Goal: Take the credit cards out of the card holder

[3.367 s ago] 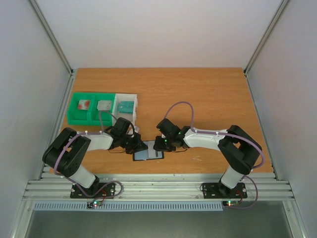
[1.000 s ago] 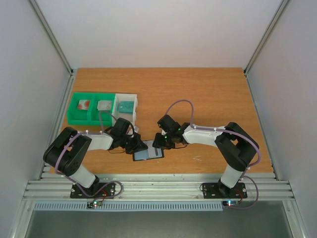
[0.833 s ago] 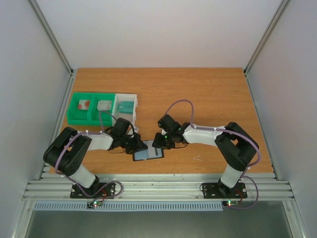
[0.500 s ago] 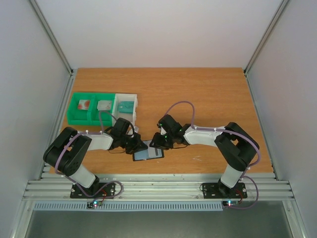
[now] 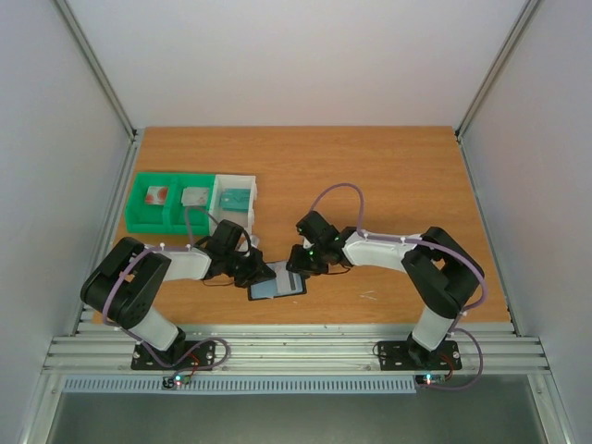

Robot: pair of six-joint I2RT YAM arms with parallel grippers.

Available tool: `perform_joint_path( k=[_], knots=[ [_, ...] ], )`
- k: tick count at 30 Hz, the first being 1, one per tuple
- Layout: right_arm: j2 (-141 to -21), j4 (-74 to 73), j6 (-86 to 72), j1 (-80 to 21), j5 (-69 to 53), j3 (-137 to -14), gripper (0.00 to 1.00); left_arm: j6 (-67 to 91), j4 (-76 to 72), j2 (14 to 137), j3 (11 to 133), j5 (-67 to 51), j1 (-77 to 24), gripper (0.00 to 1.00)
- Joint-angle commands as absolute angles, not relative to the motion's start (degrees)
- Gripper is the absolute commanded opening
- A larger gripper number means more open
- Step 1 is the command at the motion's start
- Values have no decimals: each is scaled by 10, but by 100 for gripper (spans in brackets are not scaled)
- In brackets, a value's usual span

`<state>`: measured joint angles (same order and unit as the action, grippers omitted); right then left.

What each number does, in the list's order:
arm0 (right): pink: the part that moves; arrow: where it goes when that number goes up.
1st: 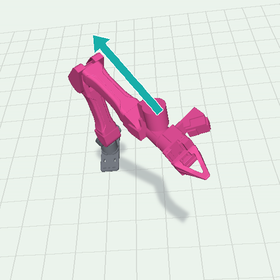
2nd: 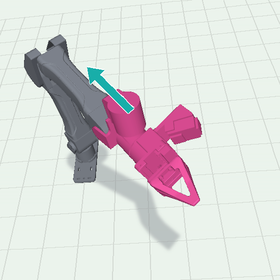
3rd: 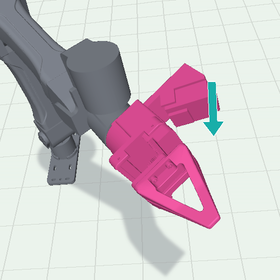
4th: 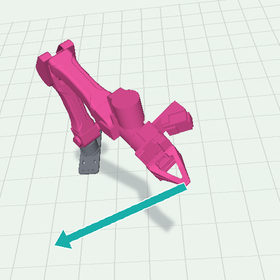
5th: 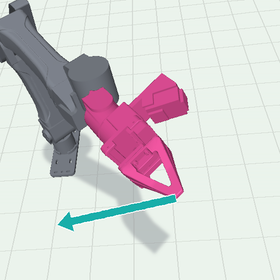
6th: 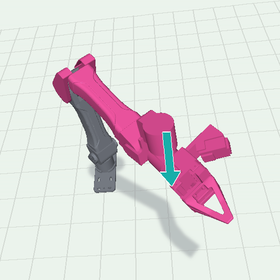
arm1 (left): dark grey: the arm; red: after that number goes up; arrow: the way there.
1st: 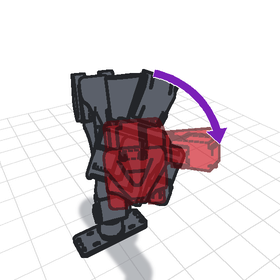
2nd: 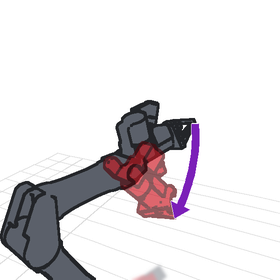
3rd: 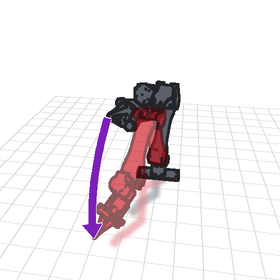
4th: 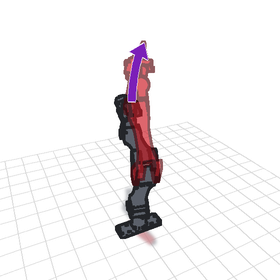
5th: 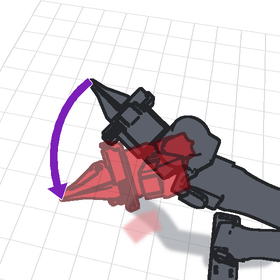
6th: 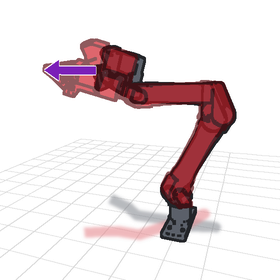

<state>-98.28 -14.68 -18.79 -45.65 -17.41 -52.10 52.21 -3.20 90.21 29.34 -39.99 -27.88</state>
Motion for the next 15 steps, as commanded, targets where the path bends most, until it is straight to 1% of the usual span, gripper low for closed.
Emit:
perform_joint_path(
  k=[1,7,15],
  knots=[
    [-1011,-164,-170,-454,-158,-532,34,513,-25,898,291,-383,-279,1],
    [-1016,-128,-184,-454,-204,-522,34,512,-25,905,296,-382,-279,1],
    [-969,-125,-188,-454,-212,-516,34,509,-14,895,298,-378,-279,1]
  ],
)
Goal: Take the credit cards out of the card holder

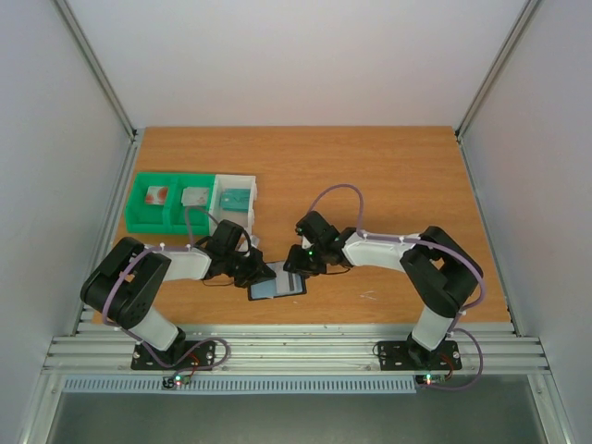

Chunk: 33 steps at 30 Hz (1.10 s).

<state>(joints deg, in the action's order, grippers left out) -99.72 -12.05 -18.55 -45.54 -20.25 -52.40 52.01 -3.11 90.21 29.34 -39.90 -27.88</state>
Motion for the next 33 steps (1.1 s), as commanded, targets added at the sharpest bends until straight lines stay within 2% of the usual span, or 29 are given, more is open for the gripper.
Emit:
perform_joint_path(
  k=[1,5,9,13,24,33],
  knots=[
    [-963,-121,-188,-454,-219,-516,34,509,-12,894,298,-378,-279,2],
    [-947,-96,-194,-454,-246,-509,35,511,-10,885,297,-377,-279,3],
    [-941,-75,-201,-454,-270,-505,35,516,26,846,299,-357,-279,12],
    [-947,-48,-216,-454,-292,-503,35,522,63,789,297,-330,-273,13],
    [-1003,25,-262,-479,-359,-538,36,514,157,624,267,-303,-183,19],
    [-999,-70,-213,-469,-281,-533,20,494,142,650,273,-350,-182,17]
  ],
)
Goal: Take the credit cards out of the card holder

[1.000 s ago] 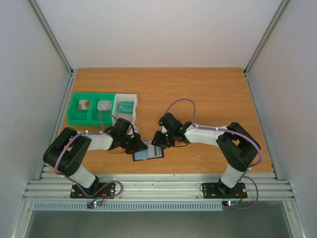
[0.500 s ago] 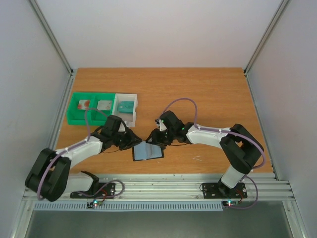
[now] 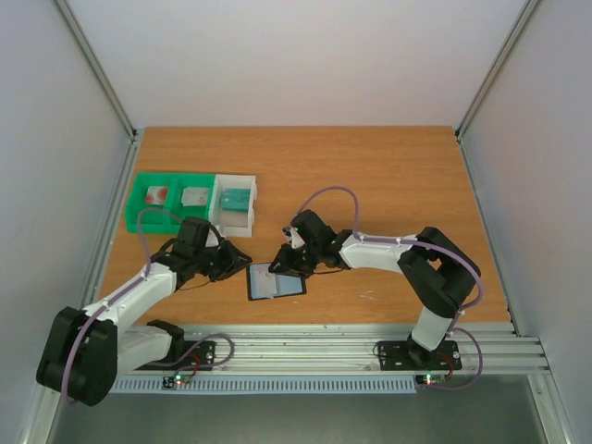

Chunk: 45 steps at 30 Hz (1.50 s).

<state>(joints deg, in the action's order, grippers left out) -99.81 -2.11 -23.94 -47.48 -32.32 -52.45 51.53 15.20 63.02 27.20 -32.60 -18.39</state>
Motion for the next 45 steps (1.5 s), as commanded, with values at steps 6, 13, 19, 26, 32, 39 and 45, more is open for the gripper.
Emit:
perform_joint_path(
  k=[6,13,19,26,32,39,45],
  knots=[
    [-1026,-80,-207,-467,-276,-541,15,486,103,701,260,-372,-182,9],
    [-1052,-74,-212,-468,-288,-551,15,489,67,741,243,-381,-182,4],
    [-1060,-66,-213,-467,-294,-549,15,486,50,768,237,-382,-182,4],
    [-1067,-51,-218,-467,-305,-547,15,485,43,776,231,-376,-182,3],
    [-1075,-42,-220,-467,-315,-547,15,488,26,791,223,-376,-182,3],
    [-1083,-26,-224,-467,-326,-544,14,488,19,800,220,-375,-183,3],
    [-1082,-2,-232,-468,-350,-540,11,488,18,800,218,-374,-182,3]
  ],
)
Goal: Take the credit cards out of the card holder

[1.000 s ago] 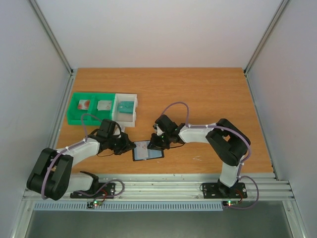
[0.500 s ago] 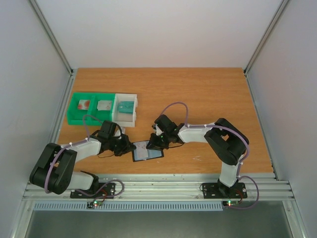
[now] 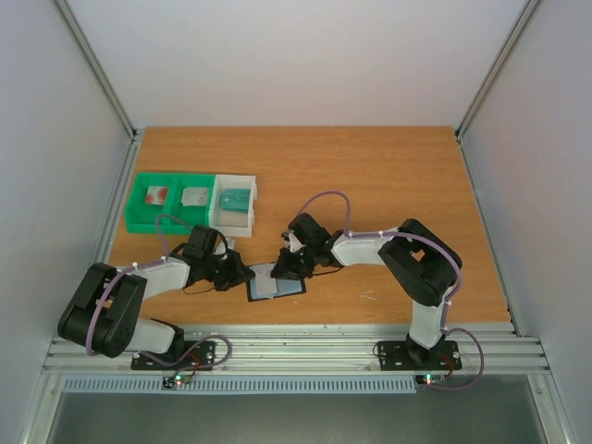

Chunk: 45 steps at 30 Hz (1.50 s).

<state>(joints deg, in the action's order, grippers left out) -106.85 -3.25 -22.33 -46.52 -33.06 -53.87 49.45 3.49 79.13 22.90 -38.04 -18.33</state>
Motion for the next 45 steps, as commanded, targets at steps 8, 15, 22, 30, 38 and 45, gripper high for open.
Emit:
perform_joint_path(
  k=[8,15,22,30,38,45],
  knots=[
    [-1089,-2,-239,-467,-350,-537,4,488,19,799,219,-374,-182,3],
    [-1038,-2,-241,-453,-317,-499,1,484,24,800,218,-367,-182,3],
    [-1010,-2,-247,-438,-309,-468,1,483,20,807,219,-365,-182,3],
    [-962,-61,-231,-435,-271,-479,1,484,24,805,221,-363,-182,3],
    [-927,-100,-221,-429,-251,-482,1,482,25,808,225,-365,-182,3],
    [-867,-153,-220,-428,-215,-493,1,481,52,784,244,-368,-182,7]
  ],
)
